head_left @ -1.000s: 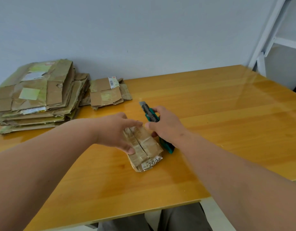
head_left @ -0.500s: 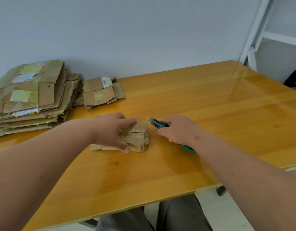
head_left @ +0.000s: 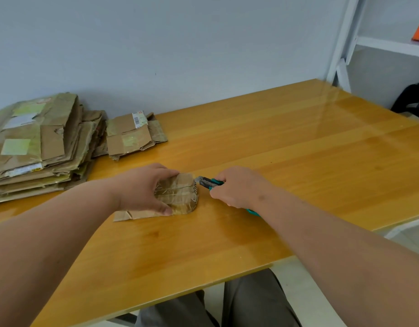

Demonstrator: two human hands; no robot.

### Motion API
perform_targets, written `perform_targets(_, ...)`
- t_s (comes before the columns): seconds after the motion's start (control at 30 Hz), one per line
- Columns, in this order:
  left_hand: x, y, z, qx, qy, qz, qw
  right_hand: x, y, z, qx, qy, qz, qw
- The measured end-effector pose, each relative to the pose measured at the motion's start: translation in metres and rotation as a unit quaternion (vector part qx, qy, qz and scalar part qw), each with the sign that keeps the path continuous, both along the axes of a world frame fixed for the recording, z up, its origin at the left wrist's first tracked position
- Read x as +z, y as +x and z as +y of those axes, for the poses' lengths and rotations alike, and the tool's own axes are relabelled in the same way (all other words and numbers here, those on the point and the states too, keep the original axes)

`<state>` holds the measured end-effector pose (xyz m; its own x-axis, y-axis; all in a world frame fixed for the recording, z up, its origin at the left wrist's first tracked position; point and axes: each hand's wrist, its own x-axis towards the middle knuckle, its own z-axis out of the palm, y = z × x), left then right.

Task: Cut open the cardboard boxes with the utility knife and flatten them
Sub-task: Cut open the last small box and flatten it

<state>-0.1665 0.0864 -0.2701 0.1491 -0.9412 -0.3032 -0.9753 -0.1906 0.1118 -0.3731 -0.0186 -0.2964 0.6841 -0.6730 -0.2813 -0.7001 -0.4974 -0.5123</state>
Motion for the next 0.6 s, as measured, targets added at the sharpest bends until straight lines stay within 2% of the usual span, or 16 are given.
perform_targets(0.37, -0.002, 0.003, -0.002, -0.004, 0.021, -0.026, 0.999, -0.001, -0.003, 0.006, 0.003, 0.074, -0.097, 0.993)
perform_targets(0.6, -0.003, 0.004, 0.000, 0.005, 0.029, -0.017, 0.999, 0.001, -0.014, 0.012, 0.058, 0.057, -0.074, 0.994)
